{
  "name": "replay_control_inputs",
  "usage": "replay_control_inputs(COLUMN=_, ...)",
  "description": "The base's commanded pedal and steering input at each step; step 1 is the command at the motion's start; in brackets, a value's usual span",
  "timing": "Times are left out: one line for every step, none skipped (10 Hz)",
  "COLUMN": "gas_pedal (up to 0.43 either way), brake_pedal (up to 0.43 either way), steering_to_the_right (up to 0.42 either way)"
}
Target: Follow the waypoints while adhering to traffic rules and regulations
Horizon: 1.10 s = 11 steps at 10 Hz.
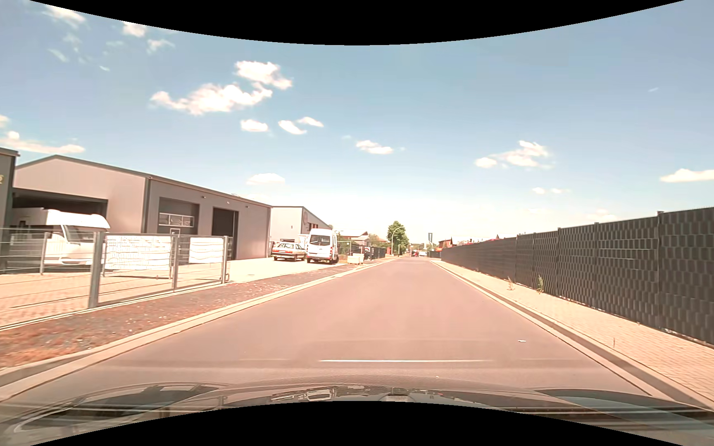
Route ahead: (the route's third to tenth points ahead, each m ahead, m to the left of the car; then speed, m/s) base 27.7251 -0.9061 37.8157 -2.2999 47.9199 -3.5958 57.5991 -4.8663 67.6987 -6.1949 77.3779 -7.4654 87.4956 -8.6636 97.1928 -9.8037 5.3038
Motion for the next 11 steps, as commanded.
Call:
replay_control_inputs(gas_pedal=0.209, brake_pedal=0.0, steering_to_the_right=0.158)
replay_control_inputs(gas_pedal=0.209, brake_pedal=0.0, steering_to_the_right=0.143)
replay_control_inputs(gas_pedal=0.209, brake_pedal=0.0, steering_to_the_right=0.116)
replay_control_inputs(gas_pedal=0.209, brake_pedal=0.0, steering_to_the_right=0.094)
replay_control_inputs(gas_pedal=0.209, brake_pedal=0.0, steering_to_the_right=0.074)
replay_control_inputs(gas_pedal=0.209, brake_pedal=0.0, steering_to_the_right=0.064)
replay_control_inputs(gas_pedal=0.209, brake_pedal=0.0, steering_to_the_right=0.057)
replay_control_inputs(gas_pedal=0.209, brake_pedal=0.0, steering_to_the_right=0.05)
replay_control_inputs(gas_pedal=0.209, brake_pedal=0.0, steering_to_the_right=0.035)
replay_control_inputs(gas_pedal=0.209, brake_pedal=0.0, steering_to_the_right=0.02)
replay_control_inputs(gas_pedal=0.209, brake_pedal=0.0, steering_to_the_right=0.011)
